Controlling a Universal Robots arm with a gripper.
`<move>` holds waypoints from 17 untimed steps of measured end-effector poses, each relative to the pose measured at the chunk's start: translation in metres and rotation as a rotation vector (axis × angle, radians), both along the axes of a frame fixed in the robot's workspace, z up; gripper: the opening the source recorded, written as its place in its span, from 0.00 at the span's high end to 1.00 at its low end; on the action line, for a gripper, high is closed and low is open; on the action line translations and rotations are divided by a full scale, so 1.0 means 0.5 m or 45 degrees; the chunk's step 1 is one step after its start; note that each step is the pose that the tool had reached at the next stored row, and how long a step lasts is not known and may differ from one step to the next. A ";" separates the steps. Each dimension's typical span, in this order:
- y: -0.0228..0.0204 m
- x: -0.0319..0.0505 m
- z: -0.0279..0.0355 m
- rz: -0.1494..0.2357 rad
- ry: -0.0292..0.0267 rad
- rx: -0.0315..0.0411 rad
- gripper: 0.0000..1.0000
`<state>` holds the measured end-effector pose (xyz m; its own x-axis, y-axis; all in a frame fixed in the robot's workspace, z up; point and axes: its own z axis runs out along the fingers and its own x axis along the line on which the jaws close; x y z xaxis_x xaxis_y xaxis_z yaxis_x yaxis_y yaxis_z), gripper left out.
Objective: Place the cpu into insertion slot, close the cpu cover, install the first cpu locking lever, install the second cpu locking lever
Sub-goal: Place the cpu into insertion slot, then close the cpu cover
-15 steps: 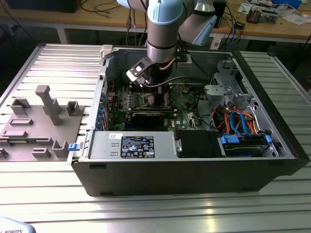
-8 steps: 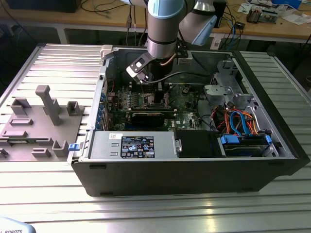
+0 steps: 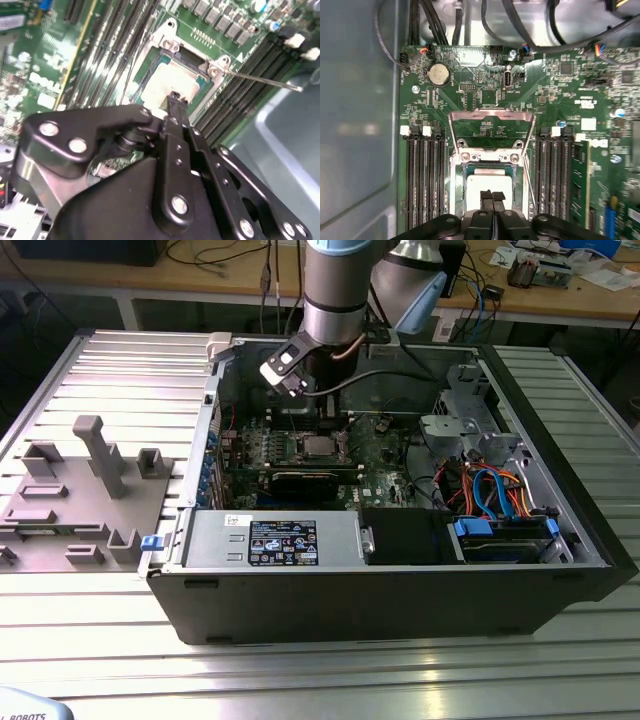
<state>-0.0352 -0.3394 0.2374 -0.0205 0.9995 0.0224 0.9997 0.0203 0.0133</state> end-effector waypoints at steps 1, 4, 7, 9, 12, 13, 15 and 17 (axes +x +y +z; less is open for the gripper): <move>0.0000 0.000 0.009 0.002 0.0001 -0.0030 0.89; 0.0000 0.000 0.036 0.008 0.0001 -0.0093 0.89; 0.0000 0.000 0.049 0.010 0.0000 -0.0099 0.89; 0.0000 0.000 0.055 0.010 0.0000 -0.0098 0.89; 0.0000 0.000 0.059 0.010 -0.0001 -0.0097 0.89; 0.0001 0.000 0.059 0.010 -0.0001 -0.0096 0.89; 0.0000 0.000 0.059 0.010 0.0001 -0.0094 0.89; -0.0004 0.000 0.059 0.010 0.0000 -0.0094 0.89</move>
<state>-0.0351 -0.3396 0.2670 -0.0283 0.9995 0.0150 0.9995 0.0281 0.0131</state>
